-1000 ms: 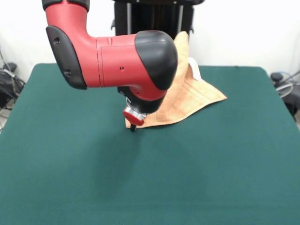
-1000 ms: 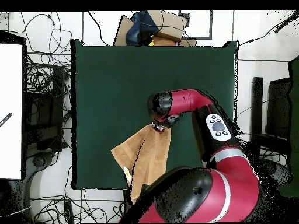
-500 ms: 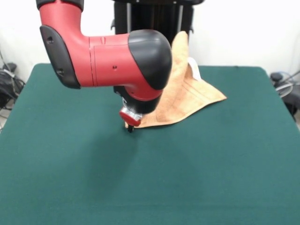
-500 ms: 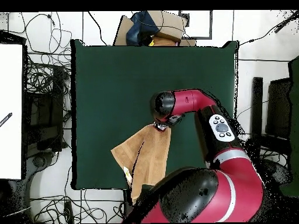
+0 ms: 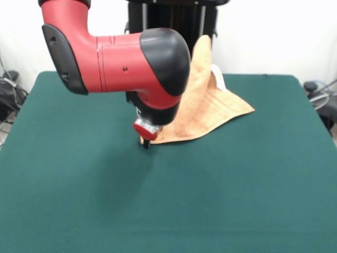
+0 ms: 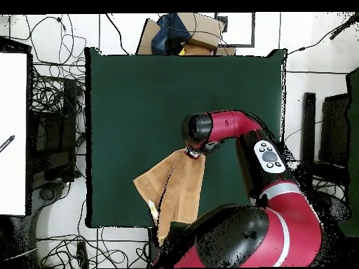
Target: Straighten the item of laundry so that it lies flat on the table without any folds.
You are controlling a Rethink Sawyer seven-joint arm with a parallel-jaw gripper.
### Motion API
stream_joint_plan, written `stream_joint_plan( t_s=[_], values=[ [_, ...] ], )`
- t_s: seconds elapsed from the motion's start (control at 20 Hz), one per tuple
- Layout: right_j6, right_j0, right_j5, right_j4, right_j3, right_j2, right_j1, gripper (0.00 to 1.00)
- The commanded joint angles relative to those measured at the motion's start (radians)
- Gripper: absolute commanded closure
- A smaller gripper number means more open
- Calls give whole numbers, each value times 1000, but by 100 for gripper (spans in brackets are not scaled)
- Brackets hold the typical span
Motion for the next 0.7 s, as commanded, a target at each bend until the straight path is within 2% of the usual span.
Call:
stream_joint_plan(
  t_s=[0.05, 0.7],
  values=[
    [-2, 1, -120, -32, 48, 28, -12, 0],
    [-5, 10, -126, -28, 36, 25, -11, 0]
  ],
)
